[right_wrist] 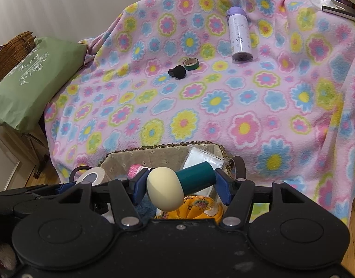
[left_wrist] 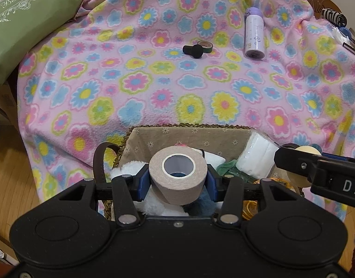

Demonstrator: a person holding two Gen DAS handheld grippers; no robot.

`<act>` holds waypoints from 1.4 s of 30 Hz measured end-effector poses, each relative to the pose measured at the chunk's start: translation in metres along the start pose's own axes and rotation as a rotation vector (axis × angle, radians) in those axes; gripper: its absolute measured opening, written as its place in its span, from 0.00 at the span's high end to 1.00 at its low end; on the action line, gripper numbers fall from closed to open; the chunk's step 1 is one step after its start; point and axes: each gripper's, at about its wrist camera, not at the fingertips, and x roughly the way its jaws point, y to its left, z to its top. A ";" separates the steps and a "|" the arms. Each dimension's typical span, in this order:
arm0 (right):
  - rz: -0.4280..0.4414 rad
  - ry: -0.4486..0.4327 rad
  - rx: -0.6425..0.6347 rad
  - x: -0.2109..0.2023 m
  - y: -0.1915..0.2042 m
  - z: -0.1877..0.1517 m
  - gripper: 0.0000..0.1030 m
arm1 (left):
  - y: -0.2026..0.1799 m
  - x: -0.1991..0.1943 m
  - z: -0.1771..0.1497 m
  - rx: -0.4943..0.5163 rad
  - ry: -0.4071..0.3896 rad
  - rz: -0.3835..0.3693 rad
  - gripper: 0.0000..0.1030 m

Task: Organize soft objects
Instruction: 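Lower the tape roll into the basket with the left tool while the right tool lowers the sponge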

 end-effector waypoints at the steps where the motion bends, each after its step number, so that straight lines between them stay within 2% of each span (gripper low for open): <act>1: 0.000 0.000 0.000 0.000 0.000 0.000 0.41 | 0.000 0.000 0.000 0.001 0.000 0.001 0.54; 4: 0.000 0.001 0.002 0.001 0.001 0.001 0.41 | -0.001 0.000 0.000 0.005 -0.002 0.004 0.53; 8: 0.005 -0.002 0.005 0.000 0.000 0.001 0.33 | -0.001 -0.001 0.000 0.015 -0.014 0.004 0.44; 23: -0.003 -0.011 0.011 -0.003 0.000 0.001 0.33 | -0.001 -0.002 0.000 0.012 -0.010 0.014 0.43; 27: -0.003 -0.009 0.011 -0.003 -0.001 0.000 0.32 | -0.001 -0.002 -0.001 0.013 -0.013 0.019 0.39; 42: -0.005 0.006 0.020 -0.001 -0.003 -0.001 0.31 | 0.000 -0.001 -0.003 0.013 -0.004 0.036 0.37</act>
